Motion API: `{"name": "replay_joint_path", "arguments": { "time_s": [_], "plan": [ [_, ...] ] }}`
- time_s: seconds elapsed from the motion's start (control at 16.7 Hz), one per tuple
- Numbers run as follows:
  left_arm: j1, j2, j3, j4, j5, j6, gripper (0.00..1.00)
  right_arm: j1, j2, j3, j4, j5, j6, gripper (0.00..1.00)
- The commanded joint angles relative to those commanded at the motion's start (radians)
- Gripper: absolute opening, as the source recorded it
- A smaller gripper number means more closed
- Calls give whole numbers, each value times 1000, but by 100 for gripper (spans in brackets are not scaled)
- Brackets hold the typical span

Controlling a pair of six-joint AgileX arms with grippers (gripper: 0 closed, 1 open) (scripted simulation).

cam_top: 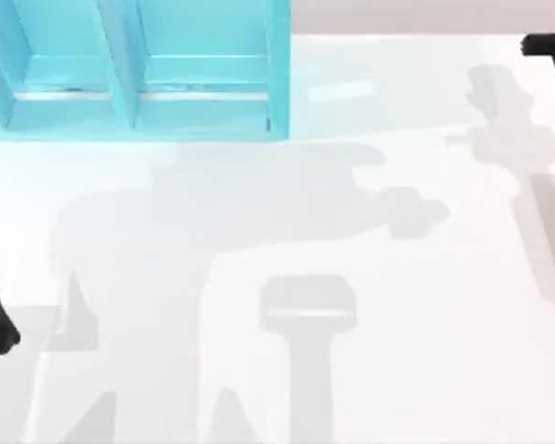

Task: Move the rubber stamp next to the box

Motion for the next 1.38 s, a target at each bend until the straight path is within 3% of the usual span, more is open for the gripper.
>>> {"name": "replay_joint_path", "arguments": {
  "time_s": [0.48,0.84,1.14,1.38],
  "plan": [
    [0,0,0,0,0,0,100,2,-29,-107,275,-65,-7,0],
    [0,0,0,0,0,0,100,8,-16,-298,238,9,11,0],
    [0,0,0,0,0,0,100,6,-15,-307,232,15,11,0],
    [0,0,0,0,0,0,100,6,-15,-307,232,15,11,30]
  ]
}}
